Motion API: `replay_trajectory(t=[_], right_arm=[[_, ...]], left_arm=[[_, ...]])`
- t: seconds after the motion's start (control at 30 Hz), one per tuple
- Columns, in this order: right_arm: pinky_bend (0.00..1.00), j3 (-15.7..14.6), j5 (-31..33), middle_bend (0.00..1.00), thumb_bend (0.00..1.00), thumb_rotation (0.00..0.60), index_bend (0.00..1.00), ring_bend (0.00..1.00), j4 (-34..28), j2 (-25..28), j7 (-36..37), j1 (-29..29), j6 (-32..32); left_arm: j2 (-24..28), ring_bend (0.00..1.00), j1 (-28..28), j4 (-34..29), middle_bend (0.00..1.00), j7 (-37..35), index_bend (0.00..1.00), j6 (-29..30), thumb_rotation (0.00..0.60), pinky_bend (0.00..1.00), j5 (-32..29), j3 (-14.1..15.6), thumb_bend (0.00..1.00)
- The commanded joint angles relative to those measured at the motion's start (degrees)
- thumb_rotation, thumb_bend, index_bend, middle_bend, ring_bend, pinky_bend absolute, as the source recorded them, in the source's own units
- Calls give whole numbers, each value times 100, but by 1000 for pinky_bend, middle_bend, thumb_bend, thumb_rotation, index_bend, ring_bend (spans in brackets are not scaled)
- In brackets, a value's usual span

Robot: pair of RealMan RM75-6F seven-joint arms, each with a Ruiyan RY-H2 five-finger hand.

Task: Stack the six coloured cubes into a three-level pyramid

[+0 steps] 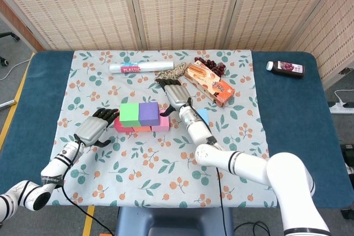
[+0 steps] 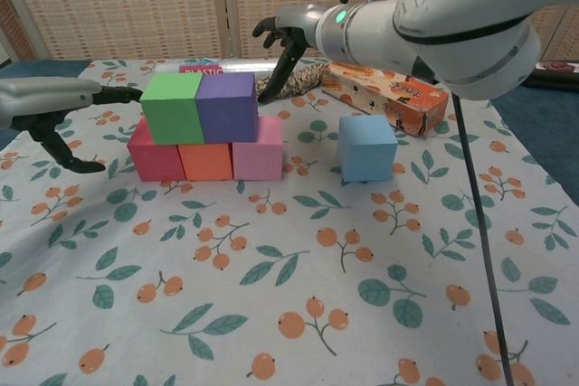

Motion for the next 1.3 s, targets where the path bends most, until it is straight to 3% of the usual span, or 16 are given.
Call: replay_trajectory(t=[0.03,1.3], right_arm=[[0,5,-6,57,21,600,0,0,22,-20,-8,5,2],[0,108,-9,58,20,600,0,0,186,-232,-153,74,35]], left_arm=[[-2,0,-1,2,0,11,33,6,600,22,-5,13,297],[59,0,-124,119,0,2,33,-52,600,22,3,55,296]])
